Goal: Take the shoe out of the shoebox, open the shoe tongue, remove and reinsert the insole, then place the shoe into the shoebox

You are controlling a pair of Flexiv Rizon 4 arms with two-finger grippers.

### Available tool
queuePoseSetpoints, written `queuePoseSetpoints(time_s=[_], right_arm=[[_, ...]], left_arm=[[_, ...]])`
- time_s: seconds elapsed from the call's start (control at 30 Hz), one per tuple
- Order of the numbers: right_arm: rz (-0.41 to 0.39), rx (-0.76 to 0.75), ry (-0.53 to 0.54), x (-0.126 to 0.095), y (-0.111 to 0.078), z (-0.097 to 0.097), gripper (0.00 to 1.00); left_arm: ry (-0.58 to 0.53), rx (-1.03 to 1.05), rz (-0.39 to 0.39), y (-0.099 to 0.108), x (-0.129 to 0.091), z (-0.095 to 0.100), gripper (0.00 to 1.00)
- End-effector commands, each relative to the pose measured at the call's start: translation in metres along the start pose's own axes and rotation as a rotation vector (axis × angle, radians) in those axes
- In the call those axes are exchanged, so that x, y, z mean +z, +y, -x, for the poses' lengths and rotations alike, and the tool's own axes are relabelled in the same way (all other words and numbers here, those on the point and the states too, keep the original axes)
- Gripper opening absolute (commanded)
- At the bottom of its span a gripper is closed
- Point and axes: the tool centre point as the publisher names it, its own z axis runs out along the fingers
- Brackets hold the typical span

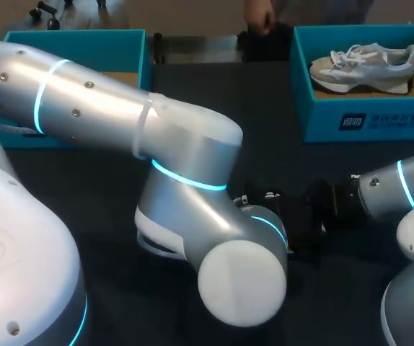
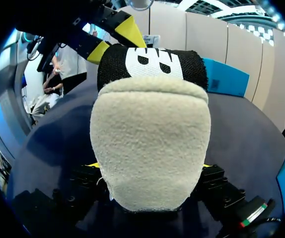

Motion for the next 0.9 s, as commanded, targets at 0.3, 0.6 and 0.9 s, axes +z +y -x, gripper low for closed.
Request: queuePoseSetpoints(time_s=[0.3,0.6,0.9], right_arm=[[-0.003,-0.001,-0.003,0.001,0.001,-0.001,0.00],[-0.003,-0.001,-0.003,0.001,0.001,-0.001,0.00],[-0.003,-0.001,-0.003,0.001,0.001,-0.001,0.00]], left_arm=[[0.009,-0.087,-0.031,0.006,-0.010,0.003,0.00],[-0.005,-0.128,-0.059,0.008,-0.022,0.012,0.00],[0.003,-0.173,-0.062,0.010,-0.021,0.016,0.00]])
